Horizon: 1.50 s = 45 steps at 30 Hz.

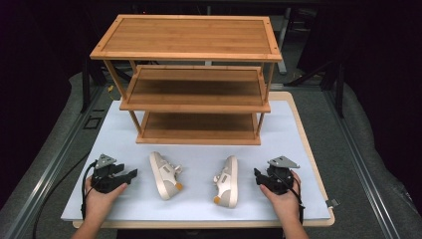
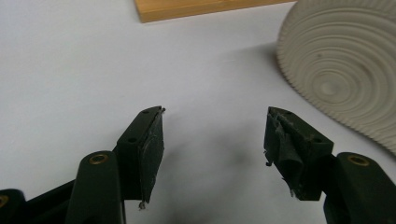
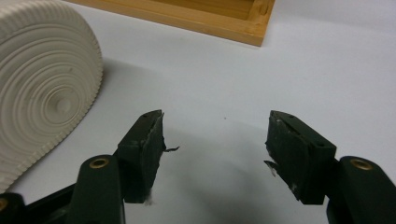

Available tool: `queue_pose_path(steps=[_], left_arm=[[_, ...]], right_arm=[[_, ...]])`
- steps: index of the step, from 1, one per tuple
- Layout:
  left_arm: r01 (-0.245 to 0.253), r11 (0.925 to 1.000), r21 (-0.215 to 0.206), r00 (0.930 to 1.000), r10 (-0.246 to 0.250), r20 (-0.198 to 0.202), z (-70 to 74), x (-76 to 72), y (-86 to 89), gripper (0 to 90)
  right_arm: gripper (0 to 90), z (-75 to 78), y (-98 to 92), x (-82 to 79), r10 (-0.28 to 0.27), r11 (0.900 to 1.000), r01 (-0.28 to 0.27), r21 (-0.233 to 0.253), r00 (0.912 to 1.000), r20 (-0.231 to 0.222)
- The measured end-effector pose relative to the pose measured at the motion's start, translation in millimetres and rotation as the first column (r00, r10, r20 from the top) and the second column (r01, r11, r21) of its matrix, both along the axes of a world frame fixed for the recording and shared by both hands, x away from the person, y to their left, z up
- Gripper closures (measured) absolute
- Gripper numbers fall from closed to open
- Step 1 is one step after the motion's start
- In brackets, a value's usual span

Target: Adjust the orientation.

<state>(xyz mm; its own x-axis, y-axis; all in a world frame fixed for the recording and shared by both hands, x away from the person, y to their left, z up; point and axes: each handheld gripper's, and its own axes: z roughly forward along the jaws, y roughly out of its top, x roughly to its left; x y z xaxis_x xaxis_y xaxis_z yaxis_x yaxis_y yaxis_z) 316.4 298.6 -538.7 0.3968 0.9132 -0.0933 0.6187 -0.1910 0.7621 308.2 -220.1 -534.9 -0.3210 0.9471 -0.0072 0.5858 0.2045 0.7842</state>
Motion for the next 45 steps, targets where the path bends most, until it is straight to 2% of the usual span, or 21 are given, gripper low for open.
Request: queue_pose_path(steps=[6, 10, 16, 18, 19, 21, 22, 24, 25, 26, 27, 28, 29, 30, 33, 34, 39, 43, 44, 45], left_arm=[[0.041, 0.9988, 0.026, 0.9992, -0.041, 0.002, 1.9, -5.0, -8.7, 39.0], [0.072, 0.9973, 0.011, 0.997, -0.073, 0.028, 7.5, -14.4, -13.6, 40.4], [0.097, 0.9953, 0.009, 0.9945, -0.097, 0.04, 13.9, -16.7, -19.6, 45.7], [0.105, 0.9944, 0.003, 0.9933, -0.105, 0.046, 15.7, -17.0, -20.0, 54.1], [0.11, 0.9937, -0.02, 0.9927, -0.109, 0.051, 17.8, -17.9, -20.8, 58.3], [0.132, 0.9898, -0.054, 0.99, -0.128, 0.059, 22.5, -20.0, -22.8, 60.9], [0.148, 0.9871, -0.061, 0.9873, -0.144, 0.069, 27.3, -23.6, -26.3, 67.6], [0.17, 0.9822, -0.08, 0.9836, -0.164, 0.075, 32.2, -27.6, -29.7, 73.7], [0.17, 0.9822, -0.08, 0.9836, -0.164, 0.075, 32.2, -27.6, -29.7, 78.4], [0.183, 0.9791, -0.089, 0.9811, -0.176, 0.081, 34.7, -29.6, -31.4, 81.9], [0.19, 0.9776, -0.09, 0.9794, -0.182, 0.087, 37.2, -31.5, -33.5, 81.9], [0.202, 0.9756, -0.086, 0.9758, -0.193, 0.103, 41.8, -35.0, -37.4, 88.4], [0.202, 0.9756, -0.086, 0.9758, -0.193, 0.103, 41.8, -35.0, -37.4, 89.1], [0.22, 0.9715, -0.088, 0.9715, -0.21, 0.11, 45.7, -37.3, -41.3, 89.4], [0.235, 0.968, -0.087, 0.9682, -0.226, 0.108, 47.5, -38.3, -45.6, 89.6], [0.25, 0.9645, -0.083, 0.9649, -0.242, 0.103, 47.6, -37.6, -50.2, 89.7], [0.262, 0.9618, -0.079, 0.9623, -0.255, 0.095, 46.6, -34.6, -58.8, 89.7], [0.273, 0.9603, -0.056, 0.9587, -0.267, 0.097, 44.6, -31.2, -65.4, 89.7], [0.278, 0.9602, -0.025, 0.9566, -0.275, 0.097, 43.2, -30.3, -68.5, 89.7], [0.282, 0.9591, -0.022, 0.9546, -0.279, 0.105, 42.8, -30.5, -69.0, 89.7]], right_arm=[[36.5, 1.0, -0.1, -3.5, 0.009, 1.0, -0.009, 0.02, 0.9999, -0.004], [36.5, 3.7, 1.7, -8.6, 0.005, 1.0, -0.005, 0.024, 1.0, 0.009], [37.5, 5.2, 2.5, -10.7, 0.012, 0.999, -0.013, 0.03, 0.9996, 0.027], [37.5, 5.2, 2.8, -10.4, 0.015, 0.999, -0.016, 0.029, 0.9994, 0.03], [37.6, 5.1, 2.9, -10.2, 0.015, 0.999, -0.016, 0.028, 0.9995, 0.028], [37.6, 4.9, 3.1, -10.0, 0.017, 0.999, -0.017, 0.029, 0.9995, 0.027], [37.6, 5.0, 3.3, -10.6, 0.008, 1.0, -0.008, 0.019, 0.9996, 0.027], [37.6, 5.1, 2.2, -11.0, 0.025, 0.999, -0.026, 0.042, 0.9993, 0.027], [37.6, 5.7, 2.1, -11.7, 0.014, 0.999, -0.016, 0.04, 0.9995, 0.029], [37.6, 5.7, 2.1, -11.7, 0.014, 0.999, -0.016, 0.04, 0.9995, 0.029], [37.5, 6.1, 2.0, -12.1, 0.009, 0.999, -0.01, 0.039, 0.9995, 0.029], [37.5, 6.3, 1.1, -12.1, 0.011, 0.999, -0.012, 0.048, 0.9995, 0.03], [37.5, 6.1, 0.8, -11.7, 0.007, 0.999, -0.009, 0.05, 0.9995, 0.03], [37.6, 6.0, 0.5, -11.4, 0.005, 0.999, -0.006, 0.053, 0.9997, 0.025], [37.6, 5.0, 0.1, -10.2, 0.003, 0.998, -0.004, 0.06, 0.9998, 0.022], [37.6, 4.5, -0.1, -9.6, 0.0, 0.998, -0.001, 0.065, 0.9999, 0.013], [37.5, 4.4, -0.3, -9.9, -0.009, 0.998, 0.008, 0.069, 0.9998, 0.019], [37.5, 4.5, -1.1, -9.9, -0.005, 0.997, 0.004, 0.073, 0.9999, 0.012], [37.6, 4.1, -1.2, -9.5, -0.006, 0.997, 0.005, 0.075, 0.9999, 0.01], [37.5, 4.0, -1.2, -9.4, -0.007, 0.997, 0.006, 0.075, 0.9999, 0.009]])
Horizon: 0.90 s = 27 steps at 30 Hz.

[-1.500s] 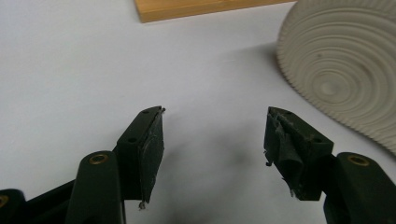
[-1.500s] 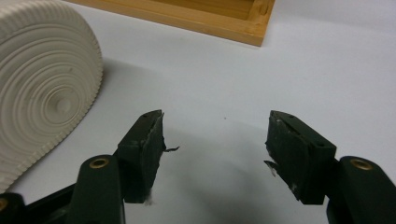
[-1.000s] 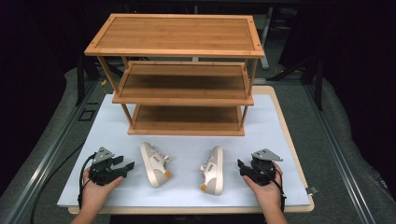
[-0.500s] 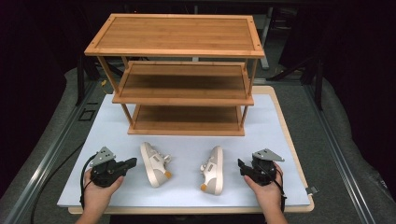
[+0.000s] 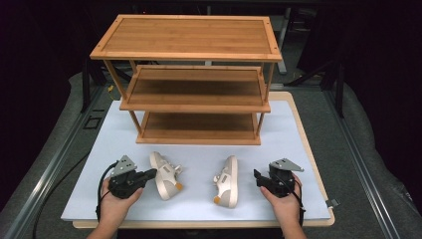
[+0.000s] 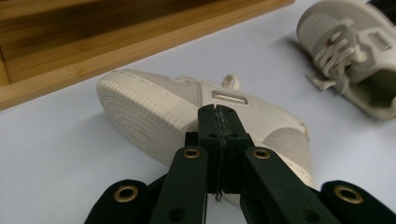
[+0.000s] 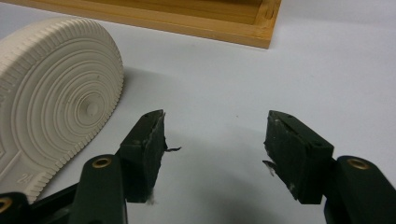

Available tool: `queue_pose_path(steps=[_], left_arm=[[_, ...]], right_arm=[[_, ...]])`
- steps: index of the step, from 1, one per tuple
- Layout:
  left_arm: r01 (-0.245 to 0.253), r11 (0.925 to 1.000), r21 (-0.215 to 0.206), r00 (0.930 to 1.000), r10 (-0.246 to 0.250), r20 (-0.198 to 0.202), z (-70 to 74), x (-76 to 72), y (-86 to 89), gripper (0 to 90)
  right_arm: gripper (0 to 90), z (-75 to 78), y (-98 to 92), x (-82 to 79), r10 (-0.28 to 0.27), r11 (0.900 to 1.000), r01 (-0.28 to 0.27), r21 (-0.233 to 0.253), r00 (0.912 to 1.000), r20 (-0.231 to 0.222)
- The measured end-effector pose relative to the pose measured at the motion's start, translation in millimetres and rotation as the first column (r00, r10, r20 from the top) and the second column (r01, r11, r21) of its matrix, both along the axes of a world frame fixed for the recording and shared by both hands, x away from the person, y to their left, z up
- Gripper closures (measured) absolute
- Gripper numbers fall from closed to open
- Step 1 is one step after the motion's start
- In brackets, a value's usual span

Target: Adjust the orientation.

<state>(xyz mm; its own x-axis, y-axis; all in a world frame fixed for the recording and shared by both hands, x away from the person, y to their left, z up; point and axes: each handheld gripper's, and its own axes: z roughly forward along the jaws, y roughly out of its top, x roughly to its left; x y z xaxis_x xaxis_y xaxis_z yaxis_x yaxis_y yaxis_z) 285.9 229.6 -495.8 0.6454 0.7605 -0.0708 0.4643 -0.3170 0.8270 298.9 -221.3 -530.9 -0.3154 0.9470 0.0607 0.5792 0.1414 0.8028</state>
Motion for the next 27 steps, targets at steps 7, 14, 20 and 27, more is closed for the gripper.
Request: queue_pose_path(steps=[7, 14, 20, 27], left_arm=[[-0.001, 0.9999, 0.011, 1.0, 0.001, 0.0, -0.3, -2.4, 3.1, 89.8], [-0.021, 0.9994, 0.028, 0.9997, 0.021, -0.008, -1.6, -9.1, 14.3, 89.8], [-0.062, 0.9962, 0.061, 0.9972, 0.064, -0.038, -7.1, -17.5, 27.5, 89.7], [-0.11, 0.9886, 0.102, 0.9868, 0.121, -0.107, -23.0, -25.2, 46.0, 89.7]], right_arm=[[37.6, 0.7, -1.5, -0.5, -0.007, 1.0, 0.007, 0.005, 1.0, 0.003], [37.6, 1.5, -3.2, -1.2, -0.012, 1.0, 0.012, 0.012, 0.9999, 0.004], [37.6, 1.5, -5.8, -1.7, -0.031, 0.999, 0.031, 0.025, 0.9995, 0.003], [37.5, 1.7, -7.0, -1.2, -0.036, 0.999, 0.036, 0.036, 0.9993, 0.003]])
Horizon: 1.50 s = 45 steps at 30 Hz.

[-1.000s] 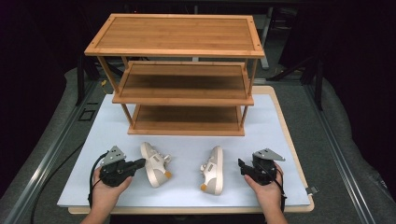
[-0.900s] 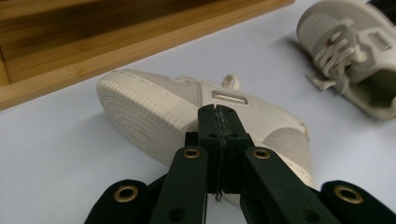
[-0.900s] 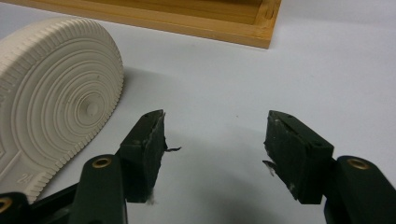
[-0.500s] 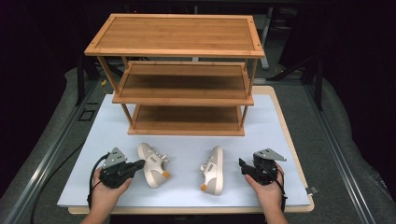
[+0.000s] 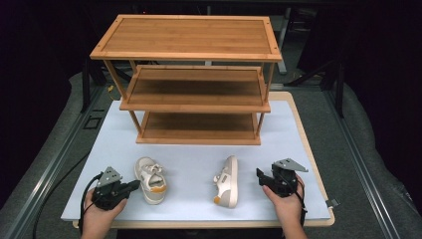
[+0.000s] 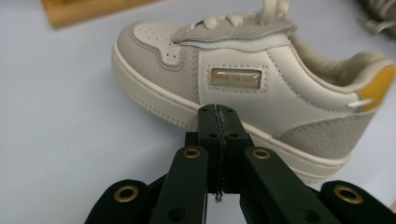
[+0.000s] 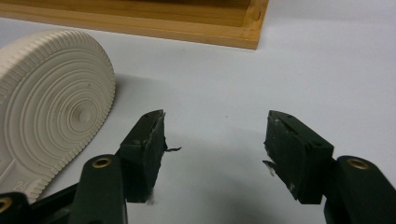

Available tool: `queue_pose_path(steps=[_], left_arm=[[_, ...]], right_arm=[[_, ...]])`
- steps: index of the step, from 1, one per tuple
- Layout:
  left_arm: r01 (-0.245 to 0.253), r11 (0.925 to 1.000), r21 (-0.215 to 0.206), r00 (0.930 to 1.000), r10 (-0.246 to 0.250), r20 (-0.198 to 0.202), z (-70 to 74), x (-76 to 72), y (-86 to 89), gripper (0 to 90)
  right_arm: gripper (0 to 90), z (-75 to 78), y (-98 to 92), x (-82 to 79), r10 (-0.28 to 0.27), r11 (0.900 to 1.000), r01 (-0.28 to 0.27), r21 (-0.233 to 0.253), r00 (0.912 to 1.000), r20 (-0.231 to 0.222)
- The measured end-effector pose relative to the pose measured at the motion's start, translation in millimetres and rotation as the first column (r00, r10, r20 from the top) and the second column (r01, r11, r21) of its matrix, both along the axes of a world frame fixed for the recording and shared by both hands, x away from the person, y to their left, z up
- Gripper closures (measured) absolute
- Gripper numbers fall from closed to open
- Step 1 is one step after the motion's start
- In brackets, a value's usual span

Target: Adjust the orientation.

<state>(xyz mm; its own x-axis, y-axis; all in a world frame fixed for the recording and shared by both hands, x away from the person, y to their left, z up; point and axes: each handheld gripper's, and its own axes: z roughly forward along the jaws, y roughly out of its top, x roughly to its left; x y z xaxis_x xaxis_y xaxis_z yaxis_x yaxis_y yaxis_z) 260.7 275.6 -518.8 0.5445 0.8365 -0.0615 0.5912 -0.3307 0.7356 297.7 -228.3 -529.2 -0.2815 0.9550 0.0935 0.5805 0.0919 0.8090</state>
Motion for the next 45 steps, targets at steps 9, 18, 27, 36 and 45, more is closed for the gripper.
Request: queue_pose_path(steps=[9, 18, 27, 36, 45], left_arm=[[-0.067, 0.9944, -0.081, 0.9975, 0.069, 0.014, 0.2, -5.2, 12.8, 80.4], [-0.129, 0.9707, -0.202, 0.9876, 0.144, 0.062, 13.3, -8.2, 5.3, 47.5], [-0.128, 0.9765, -0.173, 0.9913, 0.132, 0.008, 5.4, -1.5, -10.8, 41.9], [-0.162, 0.9802, -0.114, 0.9867, 0.16, -0.029, 3.7, 2.2, -5.1, 54.2], [-0.171, 0.9823, -0.077, 0.9853, 0.171, -0.008, 10.7, 6.4, 8.9, 68.3]], right_arm=[[37.5, 0.8, -0.5, -1.1, 0.0, 1.0, 0.0, 0.008, 1.0, 0.004], [37.6, -0.5, -1.9, 0.8, -0.009, 1.0, 0.01, 0.025, 0.9999, -0.009], [37.6, -2.1, -4.6, 2.0, -0.014, 0.999, 0.015, 0.052, 0.9998, -0.017], [37.6, -2.3, -6.1, 1.9, -0.021, 0.998, 0.023, 0.066, 0.9995, -0.024], [37.6, -1.8, -3.9, 1.8, -0.016, 0.999, 0.017, 0.05, 0.9997, -0.021]])
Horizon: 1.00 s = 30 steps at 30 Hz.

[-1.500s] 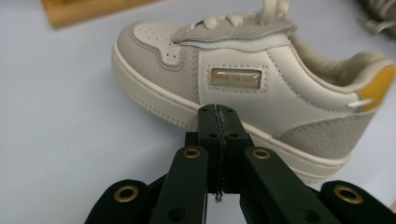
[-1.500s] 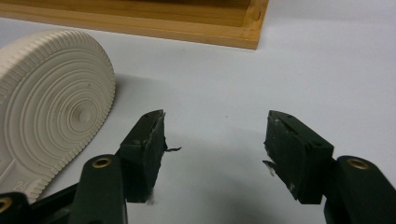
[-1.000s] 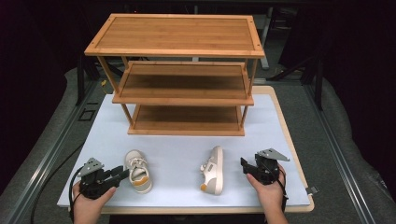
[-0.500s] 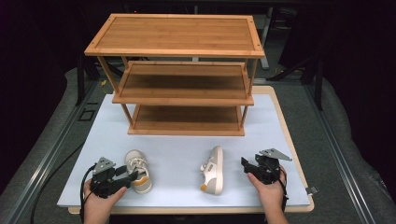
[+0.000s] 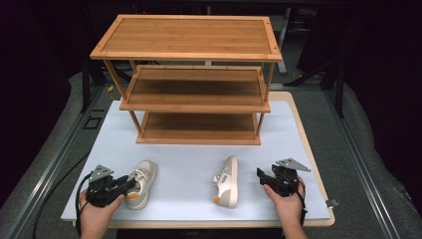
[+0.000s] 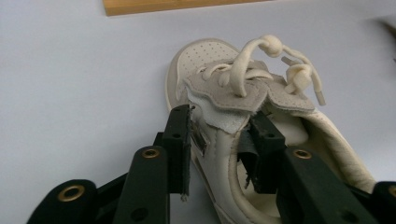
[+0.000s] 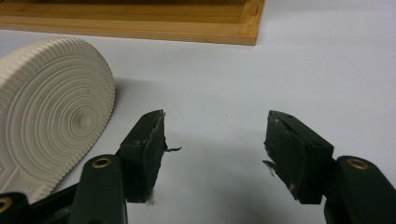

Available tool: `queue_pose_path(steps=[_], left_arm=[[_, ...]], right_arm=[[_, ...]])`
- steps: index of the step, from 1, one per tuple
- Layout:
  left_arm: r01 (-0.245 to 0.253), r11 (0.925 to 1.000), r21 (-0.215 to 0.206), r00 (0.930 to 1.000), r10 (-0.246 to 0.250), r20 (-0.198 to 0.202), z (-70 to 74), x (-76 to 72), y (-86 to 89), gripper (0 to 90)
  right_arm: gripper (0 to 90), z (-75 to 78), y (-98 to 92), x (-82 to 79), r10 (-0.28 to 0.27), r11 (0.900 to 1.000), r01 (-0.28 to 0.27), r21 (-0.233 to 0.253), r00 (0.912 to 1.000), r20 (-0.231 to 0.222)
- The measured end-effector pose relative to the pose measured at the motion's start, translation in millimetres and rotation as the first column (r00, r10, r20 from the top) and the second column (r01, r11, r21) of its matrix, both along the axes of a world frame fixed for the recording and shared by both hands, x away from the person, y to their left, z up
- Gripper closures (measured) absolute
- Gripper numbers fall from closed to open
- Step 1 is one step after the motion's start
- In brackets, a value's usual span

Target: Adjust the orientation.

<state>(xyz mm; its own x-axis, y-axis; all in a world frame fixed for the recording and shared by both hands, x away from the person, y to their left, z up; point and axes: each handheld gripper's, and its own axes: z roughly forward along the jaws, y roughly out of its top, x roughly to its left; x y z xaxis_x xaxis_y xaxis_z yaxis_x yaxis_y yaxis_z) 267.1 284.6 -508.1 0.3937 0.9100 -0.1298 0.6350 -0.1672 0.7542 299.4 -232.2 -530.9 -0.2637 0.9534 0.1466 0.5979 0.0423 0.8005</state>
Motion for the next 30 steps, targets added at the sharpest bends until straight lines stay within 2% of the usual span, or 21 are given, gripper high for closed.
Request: queue_pose_path(steps=[2, 3, 5, 8, 11, 16, 18, 20, 22, 23, 24, 29, 30], left_arm=[[0.007, 0.999, 0.043, 0.9997, -0.008, 0.023, 2.3, -0.4, -2.5, 70.4], [0.006, 0.9962, 0.087, 0.9988, -0.01, 0.049, 4.7, -0.4, -4.5, 75.3], [-0.003, 0.995, 0.1, 0.9981, -0.003, 0.062, 5.5, 0.3, -4.8, 77.9], [0.0, 0.9958, 0.091, 0.9981, -0.006, 0.061, 6.3, 5.7, -3.4, 81.5], [0.005, 0.9936, 0.113, 0.9975, -0.013, 0.069, 6.8, 11.2, -9.1, 82.1], [0.03, 0.9949, 0.096, 0.9964, -0.037, 0.076, 8.6, 15.6, -18.8, 82.5], [0.05, 0.9941, 0.096, 0.9946, -0.059, 0.086, 10.5, 20.1, -30.4, 82.5], [0.058, 0.9939, 0.093, 0.9941, -0.066, 0.086, 10.8, 22.1, -34.6, 82.5], [0.073, 0.9944, 0.077, 0.9933, -0.079, 0.084, 10.7, 26.0, -42.9, 82.5], [0.086, 0.9951, 0.048, 0.9929, -0.09, 0.078, 9.7, 30.4, -51.2, 82.6], [0.086, 0.9951, 0.048, 0.9929, -0.09, 0.078, 9.7, 30.4, -51.2, 82.5], [0.105, 0.9931, 0.053, 0.9901, -0.109, 0.088, 5.6, 37.2, -76.6, 82.5], [0.105, 0.9931, 0.053, 0.9901, -0.109, 0.088, 5.6, 37.2, -76.6, 82.5]], right_arm=[[37.8, -0.2, 0.2, 0.2, -0.003, 1.0, 0.003, 0.0, 1.0, -0.002], [37.8, -0.2, 0.2, 0.3, -0.003, 1.0, 0.003, 0.0, 1.0, -0.001], [37.9, -0.1, 0.2, 0.2, -0.004, 1.0, 0.004, 0.0, 1.0, -0.001], [38.1, -0.1, 0.1, 0.4, -0.006, 1.0, 0.006, 0.0, 1.0, 0.001], [38.2, -0.5, 0.0, 0.6, -0.008, 1.0, 0.008, 0.005, 1.0, -0.001], [38.4, -0.6, 0.4, 0.6, -0.013, 1.0, 0.013, 0.004, 0.9999, 0.001], [38.5, 0.1, 1.0, 0.1, -0.012, 1.0, 0.012, 0.0, 0.9999, 0.009], [38.6, 0.4, 1.2, -0.2, -0.011, 1.0, 0.011, 0.001, 0.9999, 0.012], [38.8, 1.2, 2.0, -1.1, -0.012, 1.0, 0.012, -0.001, 0.9998, 0.013], [38.8, 2.1, 3.5, -1.8, -0.007, 1.0, 0.007, -0.004, 0.9998, 0.017], [38.8, 2.1, 3.5, -1.8, -0.007, 1.0, 0.007, -0.004, 0.9998, 0.017], [40.5, 3.8, 8.0, -3.0, 0.014, 1.0, -0.013, -0.021, 0.9993, 0.033], [40.5, 3.8, 8.0, -3.0, 0.014, 1.0, -0.013, -0.021, 0.9993, 0.033]])
